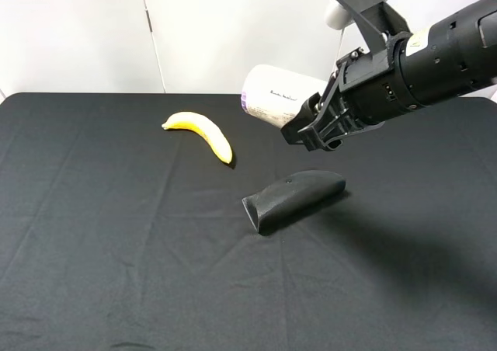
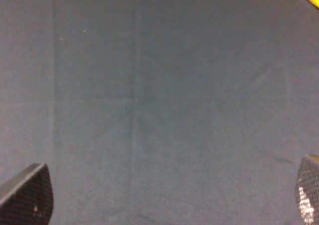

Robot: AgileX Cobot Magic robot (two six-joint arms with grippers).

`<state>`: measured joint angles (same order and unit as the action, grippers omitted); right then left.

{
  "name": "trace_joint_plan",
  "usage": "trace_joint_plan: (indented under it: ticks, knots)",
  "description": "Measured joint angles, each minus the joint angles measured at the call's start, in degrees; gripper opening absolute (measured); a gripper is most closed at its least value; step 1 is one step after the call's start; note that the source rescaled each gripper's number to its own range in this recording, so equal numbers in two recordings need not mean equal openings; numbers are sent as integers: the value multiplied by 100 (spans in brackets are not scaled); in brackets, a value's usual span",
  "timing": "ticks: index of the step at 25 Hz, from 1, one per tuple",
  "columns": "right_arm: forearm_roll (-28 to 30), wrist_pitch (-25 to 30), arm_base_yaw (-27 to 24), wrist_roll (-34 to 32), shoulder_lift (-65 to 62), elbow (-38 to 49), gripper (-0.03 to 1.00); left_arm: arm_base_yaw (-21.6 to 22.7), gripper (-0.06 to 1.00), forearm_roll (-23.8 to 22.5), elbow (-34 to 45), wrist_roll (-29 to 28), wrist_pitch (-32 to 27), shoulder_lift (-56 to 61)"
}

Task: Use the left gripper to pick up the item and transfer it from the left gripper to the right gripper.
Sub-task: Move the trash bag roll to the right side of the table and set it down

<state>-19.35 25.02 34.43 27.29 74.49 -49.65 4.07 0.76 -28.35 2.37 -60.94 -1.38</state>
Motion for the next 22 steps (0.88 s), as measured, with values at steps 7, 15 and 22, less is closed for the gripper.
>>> trace_joint_plan:
  ticks: [7, 15, 22]
  knots:
    - [240, 4, -6, -578, 37, 0, 1, 102, 90, 0, 0, 0, 1, 160]
    - [1047, 4, -381, -1607, 402, 0, 1, 102, 90, 0, 0, 0, 1, 179]
    - [1758, 4, -1070, -2522, 987, 0, 0, 102, 90, 0, 0, 0, 1, 179]
